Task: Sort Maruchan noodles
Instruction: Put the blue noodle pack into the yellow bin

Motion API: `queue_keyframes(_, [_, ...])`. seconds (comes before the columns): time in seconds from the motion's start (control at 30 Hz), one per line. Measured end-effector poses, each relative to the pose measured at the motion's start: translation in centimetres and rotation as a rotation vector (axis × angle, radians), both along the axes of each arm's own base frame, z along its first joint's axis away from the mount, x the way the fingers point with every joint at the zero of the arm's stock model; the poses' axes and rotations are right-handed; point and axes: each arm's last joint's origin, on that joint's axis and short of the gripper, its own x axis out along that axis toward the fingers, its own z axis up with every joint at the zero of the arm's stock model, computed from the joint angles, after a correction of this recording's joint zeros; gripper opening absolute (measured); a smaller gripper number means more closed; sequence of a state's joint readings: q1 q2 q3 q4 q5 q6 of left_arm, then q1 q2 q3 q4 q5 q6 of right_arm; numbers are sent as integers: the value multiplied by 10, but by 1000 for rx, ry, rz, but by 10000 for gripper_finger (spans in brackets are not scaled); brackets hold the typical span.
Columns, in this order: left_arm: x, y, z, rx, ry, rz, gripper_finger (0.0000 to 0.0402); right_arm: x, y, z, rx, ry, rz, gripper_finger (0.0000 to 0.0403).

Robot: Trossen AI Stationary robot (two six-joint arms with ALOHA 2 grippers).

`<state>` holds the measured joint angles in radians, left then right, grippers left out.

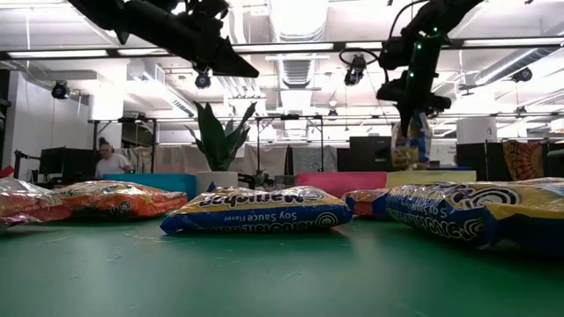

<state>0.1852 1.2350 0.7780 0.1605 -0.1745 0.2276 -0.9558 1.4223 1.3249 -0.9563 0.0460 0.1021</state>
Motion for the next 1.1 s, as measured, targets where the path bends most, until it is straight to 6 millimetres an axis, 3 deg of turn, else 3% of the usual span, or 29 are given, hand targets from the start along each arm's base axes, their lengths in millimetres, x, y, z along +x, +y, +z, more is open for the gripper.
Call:
queue_keyframes(0.13, [1, 0, 0, 1, 1, 0, 0, 3, -3, -9, -8, -11, -1, 38])
queue_keyframes(0.63, [1, 0, 0, 1, -5, 0, 0, 34, -11, -78, 108, 39, 85, 38])
queue_keyframes(0.97, [1, 0, 0, 2, -7, -1, 0, 42, -14, -95, 168, 25, 54, 39])
queue_keyframes(1.1, [1, 0, 0, 1, -7, -2, 0, 42, -14, -95, 176, 10, 21, 60])
